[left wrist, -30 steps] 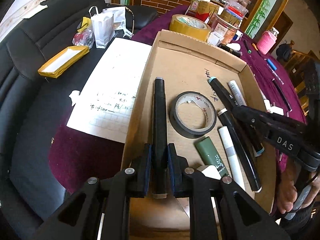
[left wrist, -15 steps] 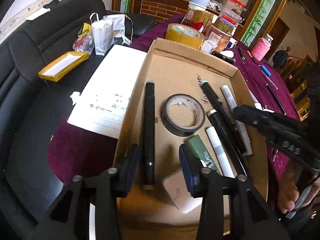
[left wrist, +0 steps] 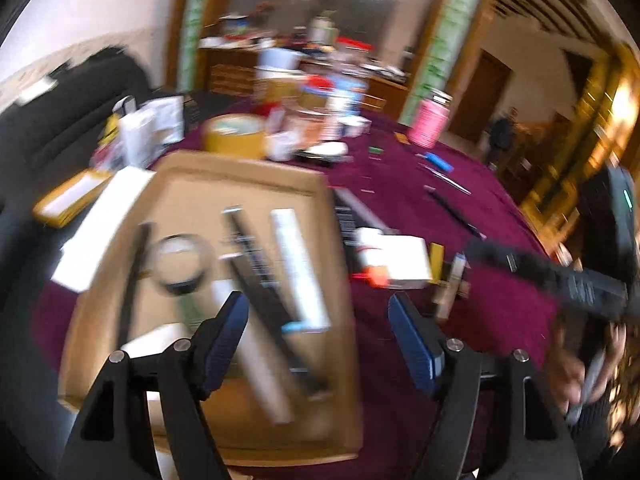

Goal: Organize rigid objects
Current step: 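Move both tools back over the table toward the pink-capped black marker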

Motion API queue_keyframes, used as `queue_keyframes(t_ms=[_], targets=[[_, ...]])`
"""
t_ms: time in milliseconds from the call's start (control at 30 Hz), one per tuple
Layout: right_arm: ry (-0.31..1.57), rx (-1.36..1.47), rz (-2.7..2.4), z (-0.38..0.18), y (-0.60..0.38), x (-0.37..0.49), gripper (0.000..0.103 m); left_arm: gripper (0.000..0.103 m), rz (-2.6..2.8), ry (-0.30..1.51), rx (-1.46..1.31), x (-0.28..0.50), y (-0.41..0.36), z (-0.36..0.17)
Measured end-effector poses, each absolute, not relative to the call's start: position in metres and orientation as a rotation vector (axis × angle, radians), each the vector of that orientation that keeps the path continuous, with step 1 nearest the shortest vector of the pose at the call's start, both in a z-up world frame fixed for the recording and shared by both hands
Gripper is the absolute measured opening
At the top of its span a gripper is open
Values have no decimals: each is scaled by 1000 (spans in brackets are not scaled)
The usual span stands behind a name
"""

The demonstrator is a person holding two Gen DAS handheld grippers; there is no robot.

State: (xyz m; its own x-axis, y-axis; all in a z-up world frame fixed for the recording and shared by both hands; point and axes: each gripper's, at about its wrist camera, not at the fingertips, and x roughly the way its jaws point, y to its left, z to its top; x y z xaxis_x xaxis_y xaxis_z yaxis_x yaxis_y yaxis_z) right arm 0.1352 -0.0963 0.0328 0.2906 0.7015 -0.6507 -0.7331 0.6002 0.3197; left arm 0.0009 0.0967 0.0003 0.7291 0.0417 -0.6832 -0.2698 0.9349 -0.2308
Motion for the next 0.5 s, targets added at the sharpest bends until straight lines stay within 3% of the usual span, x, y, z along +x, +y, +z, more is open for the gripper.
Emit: queue_keyframes(t_ms=[167, 333, 500], targets=[[833, 2, 861, 49, -142, 200, 60, 72, 47, 770, -284, 32, 44, 2], [913, -14, 710, 26, -159, 272, 60, 72, -34, 821, -217, 59, -2, -4], [931, 80, 648, 3, -187, 288, 60, 72, -75, 869, -195, 87, -26, -16]])
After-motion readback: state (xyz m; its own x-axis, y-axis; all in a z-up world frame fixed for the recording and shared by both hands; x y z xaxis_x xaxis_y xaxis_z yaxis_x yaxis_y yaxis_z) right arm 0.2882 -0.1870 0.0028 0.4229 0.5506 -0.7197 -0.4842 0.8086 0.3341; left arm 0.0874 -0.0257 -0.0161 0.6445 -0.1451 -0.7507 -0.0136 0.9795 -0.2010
